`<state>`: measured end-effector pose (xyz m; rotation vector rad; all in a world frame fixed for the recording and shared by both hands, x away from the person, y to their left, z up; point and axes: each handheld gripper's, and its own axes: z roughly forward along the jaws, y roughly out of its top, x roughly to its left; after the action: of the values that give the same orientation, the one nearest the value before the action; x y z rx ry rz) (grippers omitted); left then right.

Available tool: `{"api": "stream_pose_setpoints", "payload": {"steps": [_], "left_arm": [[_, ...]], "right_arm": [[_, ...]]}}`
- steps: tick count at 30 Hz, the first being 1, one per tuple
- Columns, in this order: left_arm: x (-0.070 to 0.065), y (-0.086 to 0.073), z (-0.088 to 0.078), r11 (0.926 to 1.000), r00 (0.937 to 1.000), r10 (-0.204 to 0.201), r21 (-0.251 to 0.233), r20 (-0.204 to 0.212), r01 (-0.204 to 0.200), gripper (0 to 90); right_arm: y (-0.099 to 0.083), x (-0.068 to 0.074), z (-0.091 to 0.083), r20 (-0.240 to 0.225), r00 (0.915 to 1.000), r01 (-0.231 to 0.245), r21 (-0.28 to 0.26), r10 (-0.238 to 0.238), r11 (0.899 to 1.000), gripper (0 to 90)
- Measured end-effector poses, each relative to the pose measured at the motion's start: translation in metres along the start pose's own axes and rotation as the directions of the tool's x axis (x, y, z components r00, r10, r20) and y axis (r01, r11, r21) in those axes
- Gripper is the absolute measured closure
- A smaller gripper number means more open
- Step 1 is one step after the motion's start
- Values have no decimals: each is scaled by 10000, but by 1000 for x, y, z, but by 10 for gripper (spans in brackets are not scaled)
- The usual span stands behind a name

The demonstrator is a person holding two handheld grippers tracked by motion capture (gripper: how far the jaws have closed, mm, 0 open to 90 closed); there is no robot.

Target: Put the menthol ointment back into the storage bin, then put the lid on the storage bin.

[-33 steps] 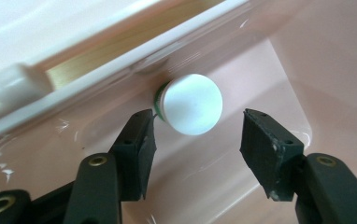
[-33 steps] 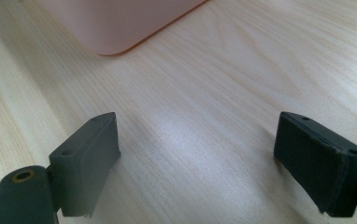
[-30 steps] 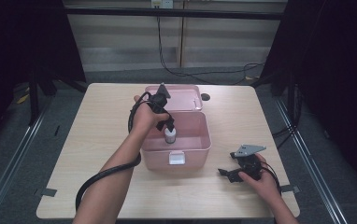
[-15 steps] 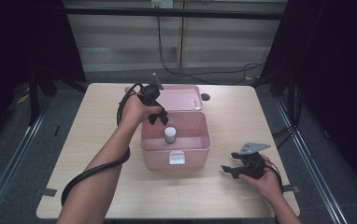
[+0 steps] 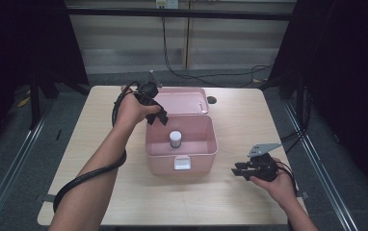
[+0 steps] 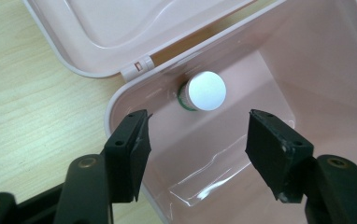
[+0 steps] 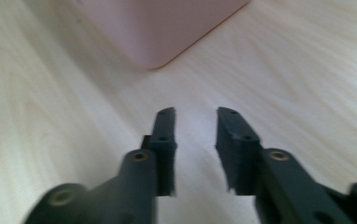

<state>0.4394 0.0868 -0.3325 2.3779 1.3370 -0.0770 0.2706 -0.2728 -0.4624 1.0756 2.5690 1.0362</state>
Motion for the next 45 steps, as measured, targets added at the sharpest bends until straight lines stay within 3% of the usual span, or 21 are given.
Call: {"api": "stream_pose_setpoints", "payload": {"steps": [1, 7, 19, 29, 33, 45], "left_arm": [[1, 0, -1, 10000, 10000, 20, 34, 7, -20, 393], [4, -1, -7, 10000, 9999, -47, -9, -116, 47, 377], [12, -5, -20, 9997, 9997, -153, -196, -179, 149, 300], [20, -10, -21, 9990, 9995, -265, -363, -161, 259, 256], [23, -11, -19, 9986, 9993, -356, -391, -152, 350, 255], [33, -18, -20, 9976, 9982, -573, -410, -156, 566, 250]], "right_arm": [[1, 2, -1, 100, 9999, 112, 121, -114, 9999, 740], [10, 11, -9, -504, 9987, 107, 387, -88, 9992, 900], [34, 36, -8, -1416, 9887, 603, 734, -495, 9955, 900], [54, 51, -3, -1887, 9797, 813, 688, -671, 9943, 900], [62, 60, -1, -1997, 9745, 1179, 695, -1020, 9906, 900], [85, 75, 10, -2307, 9631, 1570, 651, -1382, 9854, 900]]}}
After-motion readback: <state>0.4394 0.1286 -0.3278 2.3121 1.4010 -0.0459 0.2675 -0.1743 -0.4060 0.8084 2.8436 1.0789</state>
